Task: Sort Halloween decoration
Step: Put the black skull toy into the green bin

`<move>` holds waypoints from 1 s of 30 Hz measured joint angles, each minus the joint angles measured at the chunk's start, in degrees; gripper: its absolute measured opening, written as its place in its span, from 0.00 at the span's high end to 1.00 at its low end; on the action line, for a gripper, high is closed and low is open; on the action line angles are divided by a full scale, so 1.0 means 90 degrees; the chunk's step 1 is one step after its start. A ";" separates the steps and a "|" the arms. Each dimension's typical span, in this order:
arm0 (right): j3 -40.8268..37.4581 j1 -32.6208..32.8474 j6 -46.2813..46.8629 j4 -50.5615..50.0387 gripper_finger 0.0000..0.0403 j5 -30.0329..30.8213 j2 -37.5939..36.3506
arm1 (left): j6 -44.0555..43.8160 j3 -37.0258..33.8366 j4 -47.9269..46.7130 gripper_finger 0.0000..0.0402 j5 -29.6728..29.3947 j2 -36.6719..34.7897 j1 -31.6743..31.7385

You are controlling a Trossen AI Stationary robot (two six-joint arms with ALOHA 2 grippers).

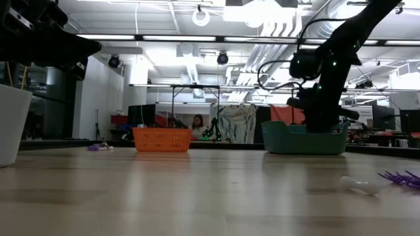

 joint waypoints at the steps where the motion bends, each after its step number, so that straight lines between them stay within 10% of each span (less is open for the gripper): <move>1: 0.0000 0.0000 0.0087 0.0002 0.81 0.0000 0.0077 | 0.0002 0.0000 0.0000 1.00 0.0000 0.0002 0.0000; 13: 0.0002 0.0002 0.0784 -0.0017 0.78 0.0053 0.0239 | 0.0002 0.0000 0.0000 1.00 0.0000 0.0002 0.0000; 30: 0.0662 -0.0033 0.0119 -0.0459 0.49 0.0101 0.0232 | 0.0002 0.0000 0.0000 1.00 0.0000 0.0002 -0.0001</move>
